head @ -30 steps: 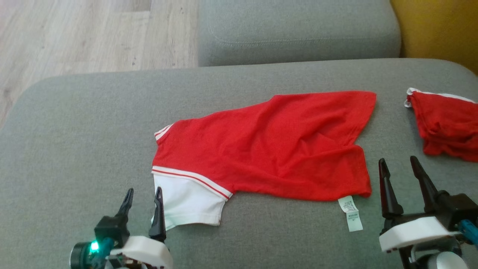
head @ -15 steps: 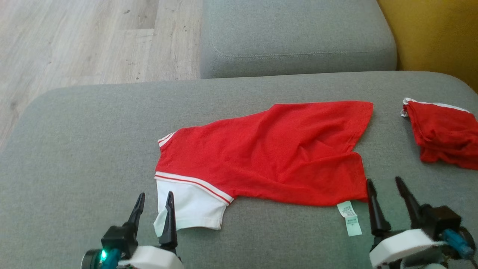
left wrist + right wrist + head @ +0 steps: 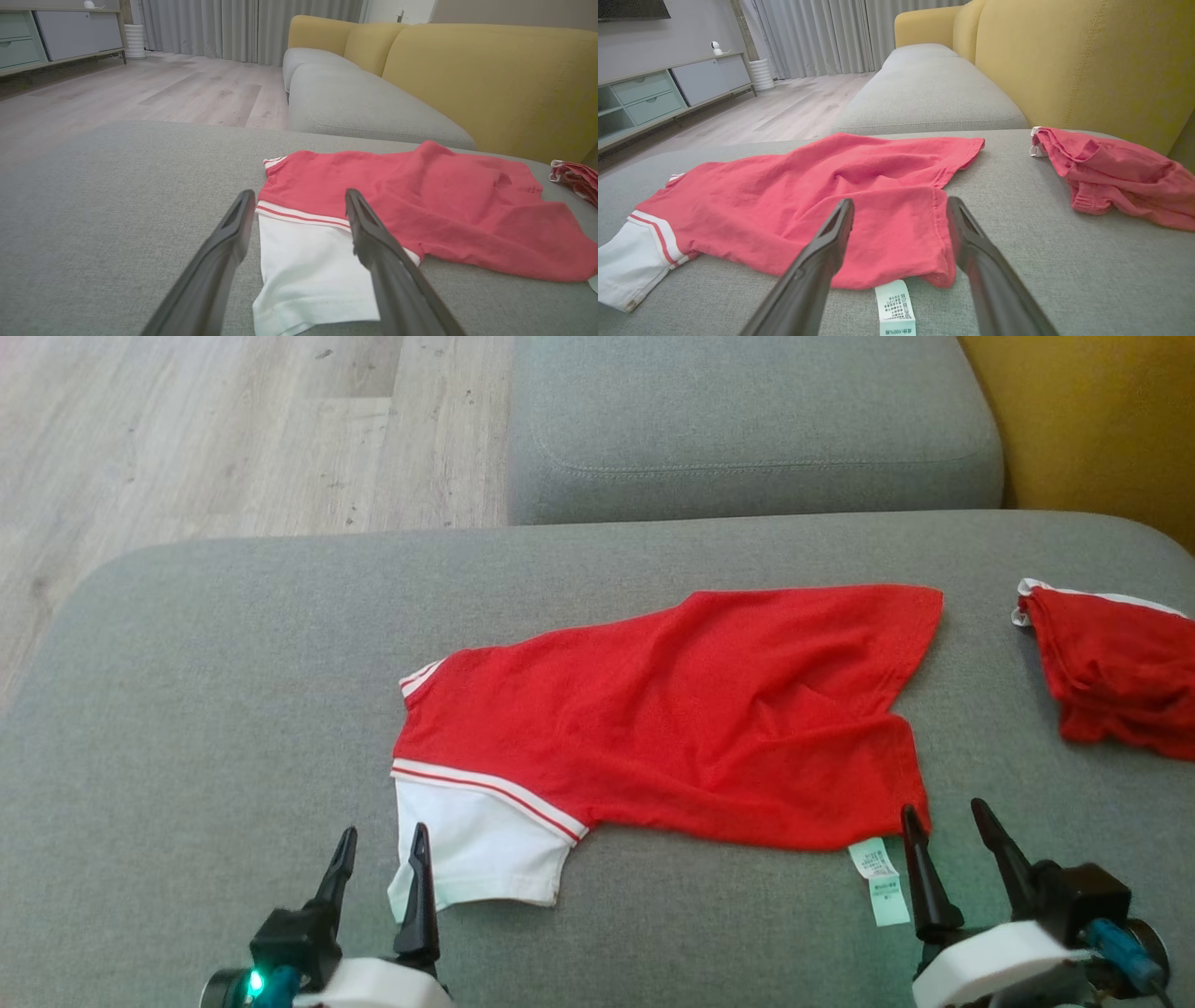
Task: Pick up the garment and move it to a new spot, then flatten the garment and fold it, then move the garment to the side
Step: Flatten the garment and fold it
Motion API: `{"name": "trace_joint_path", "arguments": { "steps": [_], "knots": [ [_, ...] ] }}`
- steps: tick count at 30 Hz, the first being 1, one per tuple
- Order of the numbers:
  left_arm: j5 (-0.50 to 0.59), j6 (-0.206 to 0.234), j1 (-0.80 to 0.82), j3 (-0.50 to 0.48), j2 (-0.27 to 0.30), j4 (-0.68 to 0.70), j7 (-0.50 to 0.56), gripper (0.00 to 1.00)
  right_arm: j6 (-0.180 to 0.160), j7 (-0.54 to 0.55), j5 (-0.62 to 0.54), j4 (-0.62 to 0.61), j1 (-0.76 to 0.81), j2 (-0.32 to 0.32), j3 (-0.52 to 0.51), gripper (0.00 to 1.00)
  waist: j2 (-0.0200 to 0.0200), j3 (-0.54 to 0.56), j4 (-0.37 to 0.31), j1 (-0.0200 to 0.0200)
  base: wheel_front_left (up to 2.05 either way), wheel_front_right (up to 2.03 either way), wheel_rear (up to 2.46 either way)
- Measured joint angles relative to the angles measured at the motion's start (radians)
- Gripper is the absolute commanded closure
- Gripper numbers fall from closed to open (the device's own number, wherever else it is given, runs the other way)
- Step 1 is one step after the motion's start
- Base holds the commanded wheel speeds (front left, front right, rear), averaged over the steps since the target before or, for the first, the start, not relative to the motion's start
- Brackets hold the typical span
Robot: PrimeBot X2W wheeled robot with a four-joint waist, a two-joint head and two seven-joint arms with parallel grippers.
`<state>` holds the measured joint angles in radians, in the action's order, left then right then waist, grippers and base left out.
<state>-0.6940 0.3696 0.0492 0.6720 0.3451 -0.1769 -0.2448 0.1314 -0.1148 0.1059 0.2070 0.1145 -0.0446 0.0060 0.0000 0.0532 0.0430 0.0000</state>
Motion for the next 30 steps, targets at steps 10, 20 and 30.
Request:
{"name": "trace_joint_path", "arguments": {
  "steps": [10,20,30],
  "knots": [
    [-0.010,0.000,0.000,0.000,0.000,-0.007,0.017,0.00,0.000,-0.007,0.000,0.002,-0.003,0.000,0.002,0.00,0.0000,-0.018,-0.002,0.0000,0.00,0.00,0.00],
    [-0.072,-0.010,-0.011,0.007,-0.012,-0.138,0.120,0.00,0.000,-0.008,-0.001,-0.003,-0.034,0.000,0.000,0.00,0.0000,-0.087,-0.021,0.0001,0.00,0.00,0.00],
    [-0.088,-0.065,0.097,0.004,-0.051,-0.260,0.118,0.21,0.000,-0.007,-0.038,-0.003,-0.088,0.000,-0.062,0.00,0.0000,-0.176,-0.045,0.0002,0.00,0.00,0.00]
  ]
}}
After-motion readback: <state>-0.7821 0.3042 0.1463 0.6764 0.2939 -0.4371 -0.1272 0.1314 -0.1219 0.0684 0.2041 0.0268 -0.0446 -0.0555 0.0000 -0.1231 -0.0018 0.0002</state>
